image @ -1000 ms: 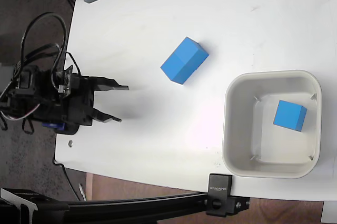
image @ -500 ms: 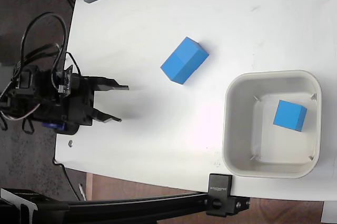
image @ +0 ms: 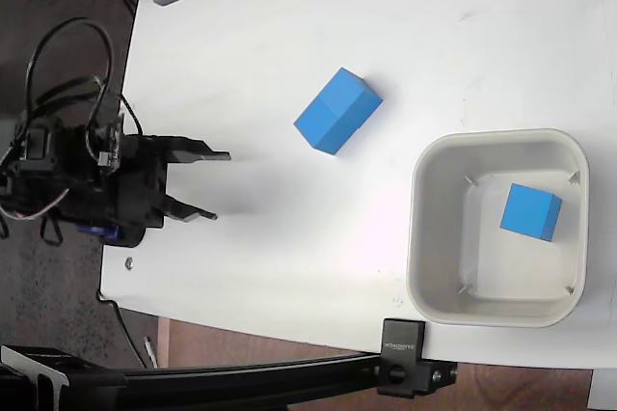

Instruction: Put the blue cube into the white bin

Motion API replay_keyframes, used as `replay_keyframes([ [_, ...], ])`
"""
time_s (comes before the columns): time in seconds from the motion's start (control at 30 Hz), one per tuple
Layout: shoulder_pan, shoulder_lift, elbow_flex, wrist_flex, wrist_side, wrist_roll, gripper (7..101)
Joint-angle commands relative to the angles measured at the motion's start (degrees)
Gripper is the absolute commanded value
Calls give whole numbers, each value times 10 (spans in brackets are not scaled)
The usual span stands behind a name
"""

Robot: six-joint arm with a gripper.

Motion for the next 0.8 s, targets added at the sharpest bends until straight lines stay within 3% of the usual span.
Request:
replay_keyframes([
  [0.03, -1, -79, -113, 4, 15, -18, 1000],
  [0.23, 3, -309, -326, 54, -21, -91, 987],
  [0.37, 40, -425, -432, 91, -125, -164, 995],
  [0.53, 40, -507, -504, 125, -229, -278, 1000],
  [0.8, 25, -589, -551, 149, -268, -348, 1000],
])
